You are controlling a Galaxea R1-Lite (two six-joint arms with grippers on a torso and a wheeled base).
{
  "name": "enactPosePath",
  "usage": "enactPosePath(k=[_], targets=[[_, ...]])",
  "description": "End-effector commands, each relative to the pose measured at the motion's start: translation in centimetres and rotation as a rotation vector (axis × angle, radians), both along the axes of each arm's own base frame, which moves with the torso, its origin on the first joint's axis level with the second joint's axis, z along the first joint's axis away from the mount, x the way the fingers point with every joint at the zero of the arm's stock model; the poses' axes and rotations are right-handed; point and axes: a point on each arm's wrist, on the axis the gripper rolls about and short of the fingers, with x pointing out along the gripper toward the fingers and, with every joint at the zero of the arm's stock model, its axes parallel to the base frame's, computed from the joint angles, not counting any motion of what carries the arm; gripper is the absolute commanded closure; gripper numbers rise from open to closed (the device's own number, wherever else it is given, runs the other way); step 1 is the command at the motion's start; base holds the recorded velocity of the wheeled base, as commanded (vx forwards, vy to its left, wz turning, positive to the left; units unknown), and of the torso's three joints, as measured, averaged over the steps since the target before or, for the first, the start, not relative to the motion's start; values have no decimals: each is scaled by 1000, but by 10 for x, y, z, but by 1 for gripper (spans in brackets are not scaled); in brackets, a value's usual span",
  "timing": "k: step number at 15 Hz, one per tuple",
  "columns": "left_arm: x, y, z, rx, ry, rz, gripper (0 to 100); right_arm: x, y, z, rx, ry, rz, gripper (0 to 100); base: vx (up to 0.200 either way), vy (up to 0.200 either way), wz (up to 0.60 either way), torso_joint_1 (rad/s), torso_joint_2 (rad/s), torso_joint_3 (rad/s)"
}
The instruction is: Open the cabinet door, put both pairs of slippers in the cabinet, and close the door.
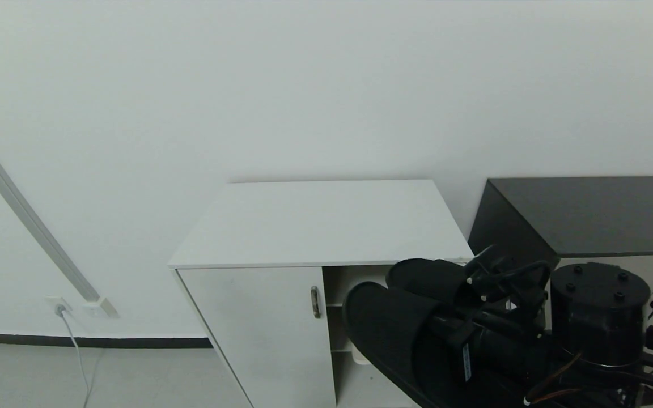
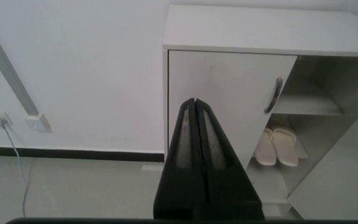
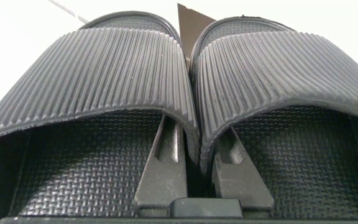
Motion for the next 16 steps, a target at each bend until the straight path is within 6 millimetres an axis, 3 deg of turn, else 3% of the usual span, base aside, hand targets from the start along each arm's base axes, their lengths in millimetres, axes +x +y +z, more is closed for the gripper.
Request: enactPosePath(k=[1, 16], targets=[[0, 0, 0, 0, 2, 0, 100, 1, 1, -2, -6, 4, 1, 100, 0, 0, 0, -159, 383, 212], [0, 0, 0, -2, 0, 0, 100, -2, 1, -6, -24, 13, 11, 100, 0, 0, 0, -201, 494, 292]])
